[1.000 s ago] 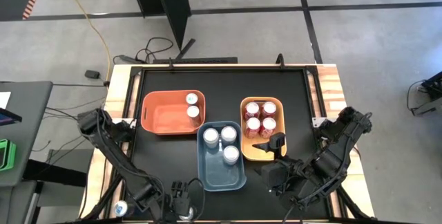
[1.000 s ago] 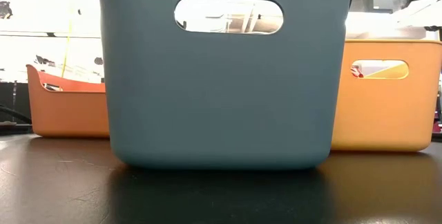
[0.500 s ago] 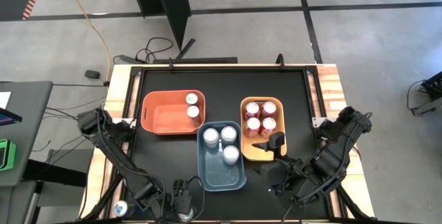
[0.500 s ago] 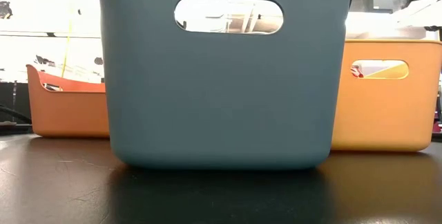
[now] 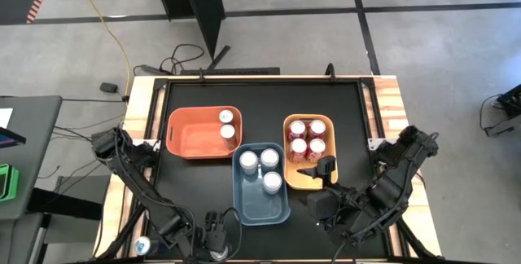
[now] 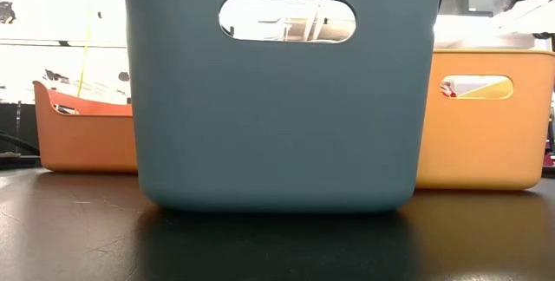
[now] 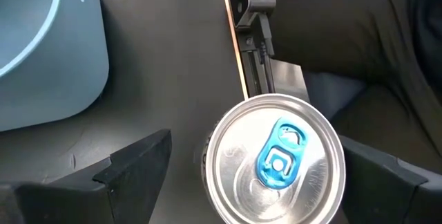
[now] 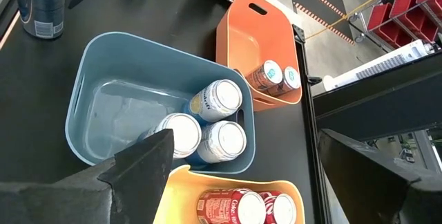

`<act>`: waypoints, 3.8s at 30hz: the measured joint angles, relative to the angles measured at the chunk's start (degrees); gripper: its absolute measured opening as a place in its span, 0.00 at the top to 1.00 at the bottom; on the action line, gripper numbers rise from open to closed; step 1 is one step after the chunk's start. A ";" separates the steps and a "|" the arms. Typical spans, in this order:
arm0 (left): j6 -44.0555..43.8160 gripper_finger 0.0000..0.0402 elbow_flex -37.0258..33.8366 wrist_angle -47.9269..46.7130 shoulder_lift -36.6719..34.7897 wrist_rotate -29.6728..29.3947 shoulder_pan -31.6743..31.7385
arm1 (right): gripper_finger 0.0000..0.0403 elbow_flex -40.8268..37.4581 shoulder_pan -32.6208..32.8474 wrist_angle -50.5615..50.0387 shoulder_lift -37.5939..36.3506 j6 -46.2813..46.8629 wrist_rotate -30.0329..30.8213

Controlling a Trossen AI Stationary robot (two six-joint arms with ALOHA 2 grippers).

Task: Sort soda cans
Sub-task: Put the right blue soda can into the orange bin

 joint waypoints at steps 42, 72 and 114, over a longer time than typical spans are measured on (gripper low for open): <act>1.58 0.42 13.36 -27.25 -2.30 -10.86 1.18 | 0.08 0.00 0.00 0.01 0.00 0.00 0.00; 3.05 0.42 -4.11 -41.60 -32.99 -23.67 34.48 | 0.08 0.00 4.66 0.18 0.00 1.09 0.00; 32.96 0.42 -27.08 -3.00 -28.72 8.98 73.83 | 0.08 0.00 2.51 0.52 0.00 2.05 0.01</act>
